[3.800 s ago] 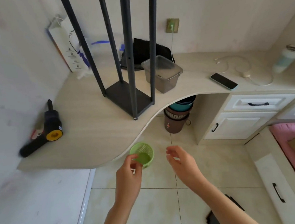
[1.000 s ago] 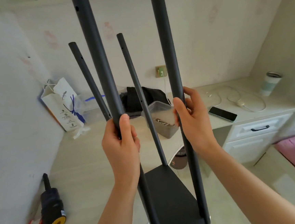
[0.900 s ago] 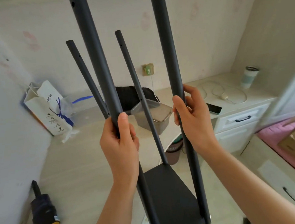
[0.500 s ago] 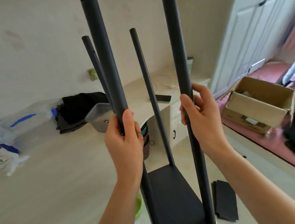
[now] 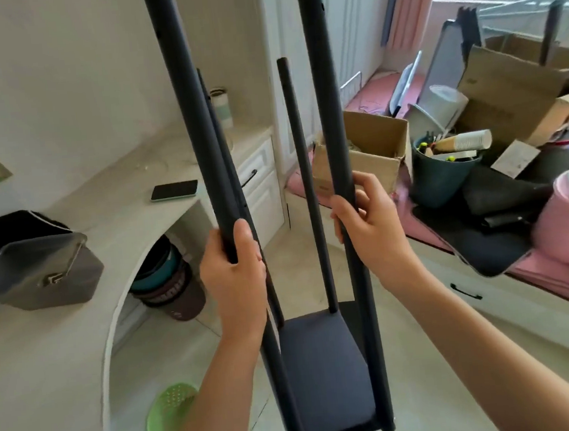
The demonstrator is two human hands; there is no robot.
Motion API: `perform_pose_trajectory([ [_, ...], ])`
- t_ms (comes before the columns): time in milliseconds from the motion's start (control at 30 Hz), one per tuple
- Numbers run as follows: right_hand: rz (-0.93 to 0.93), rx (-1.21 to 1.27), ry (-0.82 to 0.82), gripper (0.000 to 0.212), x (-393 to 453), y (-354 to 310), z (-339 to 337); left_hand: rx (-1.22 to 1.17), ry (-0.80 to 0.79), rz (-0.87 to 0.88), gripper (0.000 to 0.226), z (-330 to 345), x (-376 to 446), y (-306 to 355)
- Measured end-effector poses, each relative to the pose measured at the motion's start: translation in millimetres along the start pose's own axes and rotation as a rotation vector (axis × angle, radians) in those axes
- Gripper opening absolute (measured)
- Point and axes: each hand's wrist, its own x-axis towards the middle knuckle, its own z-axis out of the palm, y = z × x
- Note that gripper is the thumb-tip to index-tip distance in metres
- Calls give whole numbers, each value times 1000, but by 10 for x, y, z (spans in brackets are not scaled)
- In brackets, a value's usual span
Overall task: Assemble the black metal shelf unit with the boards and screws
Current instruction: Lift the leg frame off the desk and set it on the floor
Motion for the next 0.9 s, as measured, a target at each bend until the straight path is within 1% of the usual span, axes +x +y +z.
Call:
perform_pose_trajectory([
  [200,165,-58,1,25,158,384,-888,60,-120,-49,27,846,-160,-415],
  [400,297,-98,76,27,208,675,-1555,111,-259,-80,29,1523,-277,-805],
  [500,323,-128,121,35,228,794,-1798,115,-320,-102,31,1815,-310,-990],
  [600,352,-178,181,42,272,894,-2017,99,-384,-129,27,2110,-321,-1154],
  [700,385,-183,274,34,305,954,-2221,99,-461,-170,28,2372,-369,-1322],
  [800,397,-165,395,21,364,986,-2440,105,-552,-194,36,2608,-446,-1470],
  [900,436,-194,472,22,393,1058,-2695,105,-660,-187,45,2830,-559,-1548],
])
